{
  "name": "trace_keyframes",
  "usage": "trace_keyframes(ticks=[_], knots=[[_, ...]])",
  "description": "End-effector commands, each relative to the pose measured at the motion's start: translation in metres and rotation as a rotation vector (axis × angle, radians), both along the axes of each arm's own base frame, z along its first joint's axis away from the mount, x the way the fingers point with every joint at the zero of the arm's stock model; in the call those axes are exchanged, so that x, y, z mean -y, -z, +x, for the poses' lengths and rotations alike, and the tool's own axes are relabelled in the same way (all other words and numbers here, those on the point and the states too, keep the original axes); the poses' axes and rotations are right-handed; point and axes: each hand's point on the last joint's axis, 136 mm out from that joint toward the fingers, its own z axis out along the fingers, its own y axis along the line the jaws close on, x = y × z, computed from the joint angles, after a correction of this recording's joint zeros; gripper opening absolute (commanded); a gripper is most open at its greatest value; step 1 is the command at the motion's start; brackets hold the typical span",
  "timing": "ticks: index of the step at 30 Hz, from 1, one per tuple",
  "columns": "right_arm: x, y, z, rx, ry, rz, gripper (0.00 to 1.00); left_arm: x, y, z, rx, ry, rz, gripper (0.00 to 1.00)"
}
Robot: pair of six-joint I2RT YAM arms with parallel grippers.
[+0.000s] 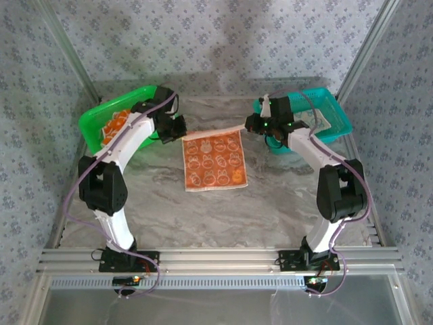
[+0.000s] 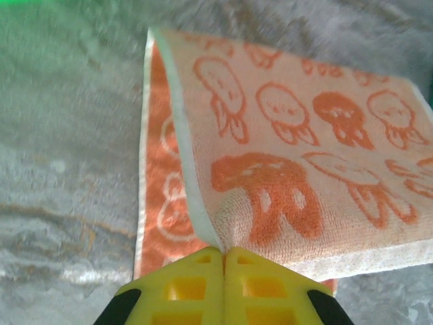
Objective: Fold and stack the towels
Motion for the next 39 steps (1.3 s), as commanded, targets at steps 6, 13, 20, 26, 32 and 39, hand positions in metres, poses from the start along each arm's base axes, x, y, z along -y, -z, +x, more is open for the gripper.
trace_keyframes(ticks=[6,13,20,26,32,39], knots=[[-0.009,0.024,-0.048,-0.037,-0.068,-0.057,0.00,0.003,0.004,-0.031,0.024,-0.035,-0.054,0.00],[-0.008,0.046,-0.074,-0.079,-0.081,-0.094,0.00,0.010,0.024,-0.058,-0.014,-0.031,-0.041,0.00],[0.001,0.055,-0.086,-0.092,-0.081,-0.137,0.00,0.015,0.040,-0.081,-0.040,-0.034,-0.045,0.00],[0.006,0.063,-0.094,-0.104,-0.097,-0.160,0.00,0.013,0.051,-0.094,-0.058,-0.041,-0.033,0.00],[0.004,0.082,-0.109,-0.145,-0.118,-0.168,0.00,0.012,0.063,-0.104,-0.078,-0.045,-0.025,0.00],[0.000,0.104,-0.122,-0.185,-0.143,-0.191,0.00,0.019,0.079,-0.114,-0.104,-0.037,-0.025,0.00]])
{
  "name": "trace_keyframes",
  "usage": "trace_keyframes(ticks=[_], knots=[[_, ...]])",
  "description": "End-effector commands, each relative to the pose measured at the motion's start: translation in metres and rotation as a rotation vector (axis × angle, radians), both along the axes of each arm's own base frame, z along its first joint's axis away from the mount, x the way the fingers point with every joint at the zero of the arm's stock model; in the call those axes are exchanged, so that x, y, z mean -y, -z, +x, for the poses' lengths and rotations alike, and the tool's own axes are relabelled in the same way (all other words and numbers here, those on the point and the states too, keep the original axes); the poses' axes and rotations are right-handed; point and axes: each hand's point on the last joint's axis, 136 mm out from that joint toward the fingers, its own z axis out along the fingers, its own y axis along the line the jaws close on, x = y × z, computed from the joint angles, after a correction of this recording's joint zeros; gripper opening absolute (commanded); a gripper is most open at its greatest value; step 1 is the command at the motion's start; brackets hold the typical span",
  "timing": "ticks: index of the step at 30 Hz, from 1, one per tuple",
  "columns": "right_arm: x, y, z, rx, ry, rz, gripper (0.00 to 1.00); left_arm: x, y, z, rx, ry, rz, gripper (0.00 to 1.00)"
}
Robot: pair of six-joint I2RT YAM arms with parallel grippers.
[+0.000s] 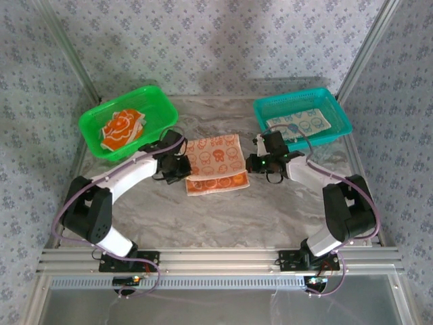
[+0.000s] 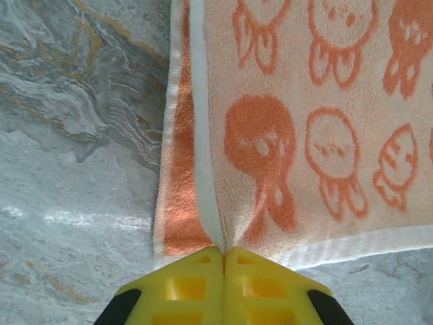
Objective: Fold and stack the towels
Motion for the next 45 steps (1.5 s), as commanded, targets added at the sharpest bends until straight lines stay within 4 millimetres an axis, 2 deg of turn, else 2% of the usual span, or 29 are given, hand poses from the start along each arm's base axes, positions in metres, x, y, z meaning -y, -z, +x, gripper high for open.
trace_keyframes(ticks=[1,7,11,19,28,34,38,45], knots=[[-0.004,0.009,-0.007,-0.003,-0.032,-0.025,0.00,0.003,0.003,-0.002,0.009,-0.013,-0.009,0.00],[-0.010,0.025,-0.013,-0.036,-0.051,-0.043,0.00,0.008,0.019,-0.008,-0.022,-0.001,0.002,0.00],[-0.009,0.021,-0.012,-0.026,-0.048,-0.048,0.00,0.010,0.017,-0.007,-0.018,0.003,0.002,0.00],[-0.001,-0.009,-0.002,0.033,-0.033,-0.052,0.00,0.008,-0.017,0.001,0.036,0.015,0.016,0.00],[0.009,-0.039,0.008,0.096,-0.002,-0.049,0.00,-0.002,-0.059,0.010,0.106,0.002,0.034,0.00],[0.011,-0.060,0.013,0.144,0.011,-0.042,0.00,-0.004,-0.080,0.012,0.149,-0.002,0.020,0.00],[0.010,-0.062,0.012,0.142,0.010,-0.034,0.00,-0.005,-0.077,0.009,0.141,-0.005,0.022,0.00],[0.012,-0.040,0.003,0.103,0.009,-0.046,0.00,-0.001,-0.048,-0.005,0.080,-0.011,-0.002,0.00]])
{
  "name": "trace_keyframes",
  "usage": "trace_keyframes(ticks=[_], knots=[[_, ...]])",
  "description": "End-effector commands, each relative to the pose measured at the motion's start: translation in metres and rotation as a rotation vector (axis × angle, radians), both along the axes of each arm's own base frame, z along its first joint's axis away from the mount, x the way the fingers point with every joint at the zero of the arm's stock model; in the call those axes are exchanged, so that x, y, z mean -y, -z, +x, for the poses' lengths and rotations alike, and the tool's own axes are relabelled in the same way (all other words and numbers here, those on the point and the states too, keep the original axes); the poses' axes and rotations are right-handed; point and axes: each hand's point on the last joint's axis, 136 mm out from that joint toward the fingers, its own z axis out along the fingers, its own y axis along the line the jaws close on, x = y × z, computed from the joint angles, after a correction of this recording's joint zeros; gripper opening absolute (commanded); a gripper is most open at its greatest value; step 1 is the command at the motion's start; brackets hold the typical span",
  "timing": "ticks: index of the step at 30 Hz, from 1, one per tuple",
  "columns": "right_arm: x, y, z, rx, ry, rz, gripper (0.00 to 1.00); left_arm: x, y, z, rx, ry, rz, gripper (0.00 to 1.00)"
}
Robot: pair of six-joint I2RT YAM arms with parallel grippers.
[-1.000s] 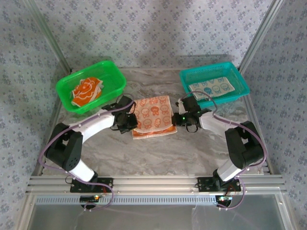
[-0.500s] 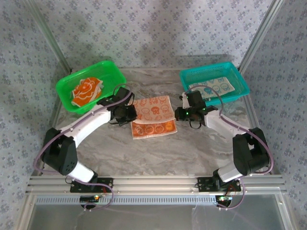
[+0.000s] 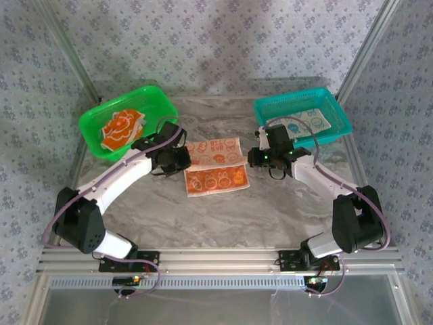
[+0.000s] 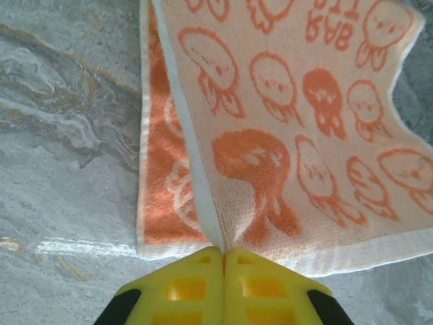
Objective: Fold and stack the towels
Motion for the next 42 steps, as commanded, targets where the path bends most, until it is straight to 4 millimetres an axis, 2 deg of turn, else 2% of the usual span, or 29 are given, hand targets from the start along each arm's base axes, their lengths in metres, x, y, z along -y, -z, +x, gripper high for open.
trace_keyframes(ticks=[1,5,9,13,20,29,35,36,38,39,42], knots=[[0.005,0.011,-0.008,-0.021,0.003,-0.023,0.00,0.000,0.010,-0.012,-0.034,-0.004,-0.016,0.00],[0.005,0.022,-0.013,-0.041,-0.005,-0.034,0.00,0.001,0.029,-0.027,-0.091,0.001,-0.008,0.00],[0.004,0.032,-0.021,-0.068,-0.007,-0.039,0.00,0.004,0.045,-0.032,-0.102,0.001,-0.017,0.00],[0.004,0.051,-0.032,-0.100,-0.015,-0.059,0.00,0.006,0.063,-0.038,-0.133,0.003,-0.016,0.00],[0.002,0.074,-0.041,-0.135,-0.017,-0.078,0.00,0.009,0.093,-0.044,-0.189,0.016,0.007,0.00],[0.003,0.095,-0.055,-0.177,-0.022,-0.106,0.01,0.008,0.110,-0.049,-0.221,0.028,0.040,0.00],[0.001,0.099,-0.062,-0.187,-0.025,-0.115,0.03,0.001,0.112,-0.051,-0.221,0.022,0.076,0.00],[0.002,0.100,-0.062,-0.188,-0.024,-0.119,0.05,0.001,0.111,-0.050,-0.220,0.024,0.081,0.01],[0.002,0.102,-0.062,-0.190,-0.024,-0.122,0.11,0.000,0.111,-0.051,-0.224,0.030,0.088,0.11],[0.002,0.101,-0.062,-0.187,-0.027,-0.123,0.16,0.000,0.111,-0.051,-0.226,0.032,0.092,0.15],[0.003,0.096,-0.063,-0.182,-0.036,-0.137,0.35,-0.005,0.105,-0.050,-0.213,0.041,0.122,0.36]])
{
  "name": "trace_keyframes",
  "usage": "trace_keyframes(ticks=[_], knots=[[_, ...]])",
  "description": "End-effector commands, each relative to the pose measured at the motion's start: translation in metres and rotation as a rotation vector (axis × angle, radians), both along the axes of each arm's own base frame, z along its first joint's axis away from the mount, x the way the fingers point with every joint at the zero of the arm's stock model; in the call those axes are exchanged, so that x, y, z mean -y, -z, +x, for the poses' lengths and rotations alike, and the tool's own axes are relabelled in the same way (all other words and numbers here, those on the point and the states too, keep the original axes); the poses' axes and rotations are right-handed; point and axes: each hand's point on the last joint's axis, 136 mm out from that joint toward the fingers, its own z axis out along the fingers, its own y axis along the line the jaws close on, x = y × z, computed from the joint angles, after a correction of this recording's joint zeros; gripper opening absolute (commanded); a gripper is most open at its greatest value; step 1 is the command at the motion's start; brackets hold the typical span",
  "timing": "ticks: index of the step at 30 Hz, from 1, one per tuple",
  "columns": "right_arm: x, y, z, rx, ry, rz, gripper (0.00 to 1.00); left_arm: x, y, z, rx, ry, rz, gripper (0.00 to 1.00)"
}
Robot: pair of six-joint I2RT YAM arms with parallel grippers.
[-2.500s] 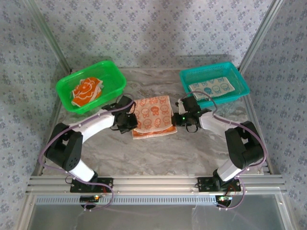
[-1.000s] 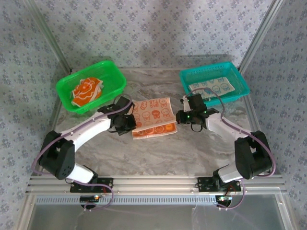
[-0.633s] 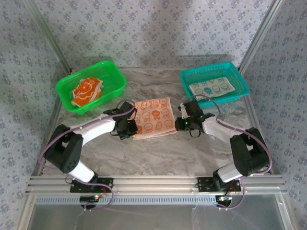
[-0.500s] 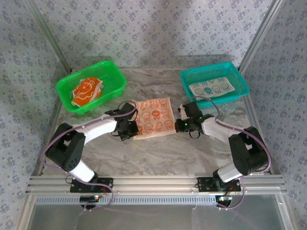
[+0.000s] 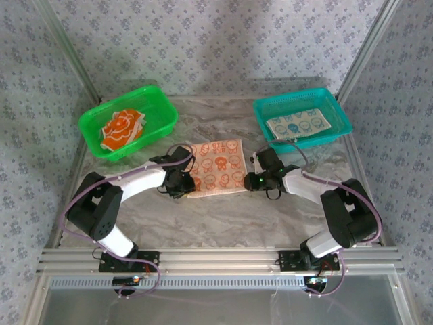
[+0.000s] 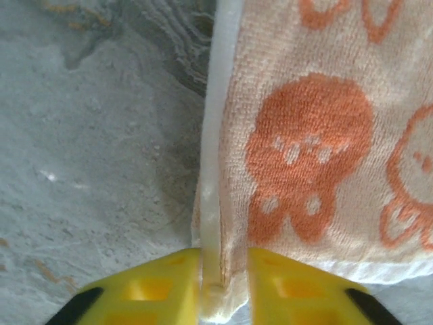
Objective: Fold and stack the towels
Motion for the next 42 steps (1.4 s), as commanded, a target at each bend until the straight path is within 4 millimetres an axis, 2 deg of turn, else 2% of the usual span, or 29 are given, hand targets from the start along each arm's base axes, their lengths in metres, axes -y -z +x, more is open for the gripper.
trace_keyframes(ticks=[1,2,3,6,8,12,15,17,21,24,27,33,38,42], knots=[[0.005,-0.001,-0.004,-0.003,-0.006,-0.039,0.38,-0.010,-0.007,-0.002,0.003,0.016,0.062,0.46],[0.007,-0.005,-0.003,0.009,-0.007,-0.045,0.41,-0.012,-0.011,0.000,0.013,0.023,0.073,0.51],[0.008,-0.009,-0.002,0.020,-0.006,-0.051,0.43,-0.014,-0.015,0.001,0.021,0.032,0.083,0.53],[0.009,-0.022,0.000,0.063,-0.017,-0.078,0.46,-0.021,-0.029,0.006,0.039,0.051,0.123,0.53],[0.005,-0.031,0.004,0.091,-0.030,-0.086,0.46,-0.020,-0.042,0.015,0.069,0.066,0.125,0.52],[-0.007,-0.039,0.015,0.122,-0.060,-0.082,0.30,0.002,-0.055,0.034,0.120,0.094,0.052,0.39],[-0.020,-0.035,0.024,0.115,-0.091,-0.078,0.19,0.022,-0.051,0.048,0.125,0.105,-0.005,0.25],[-0.027,-0.028,0.030,0.106,-0.106,-0.075,0.17,0.029,-0.041,0.053,0.111,0.105,-0.019,0.17],[-0.039,-0.010,0.033,0.073,-0.138,-0.078,0.15,0.035,-0.016,0.053,0.065,0.118,-0.019,0.12],[-0.041,0.007,0.023,0.041,-0.155,-0.099,0.15,0.033,0.001,0.046,0.025,0.132,0.000,0.10],[-0.039,0.016,0.007,0.022,-0.148,-0.112,0.15,0.027,0.012,0.033,-0.005,0.139,0.016,0.10],[-0.026,0.027,-0.034,-0.028,-0.103,-0.107,0.16,0.009,0.029,-0.010,-0.074,0.147,0.055,0.09],[-0.022,0.025,-0.073,-0.035,-0.082,-0.111,0.16,-0.007,0.029,-0.046,-0.103,0.154,0.076,0.09],[-0.023,0.020,-0.094,-0.030,-0.079,-0.110,0.17,-0.010,0.021,-0.066,-0.097,0.168,0.067,0.09]])
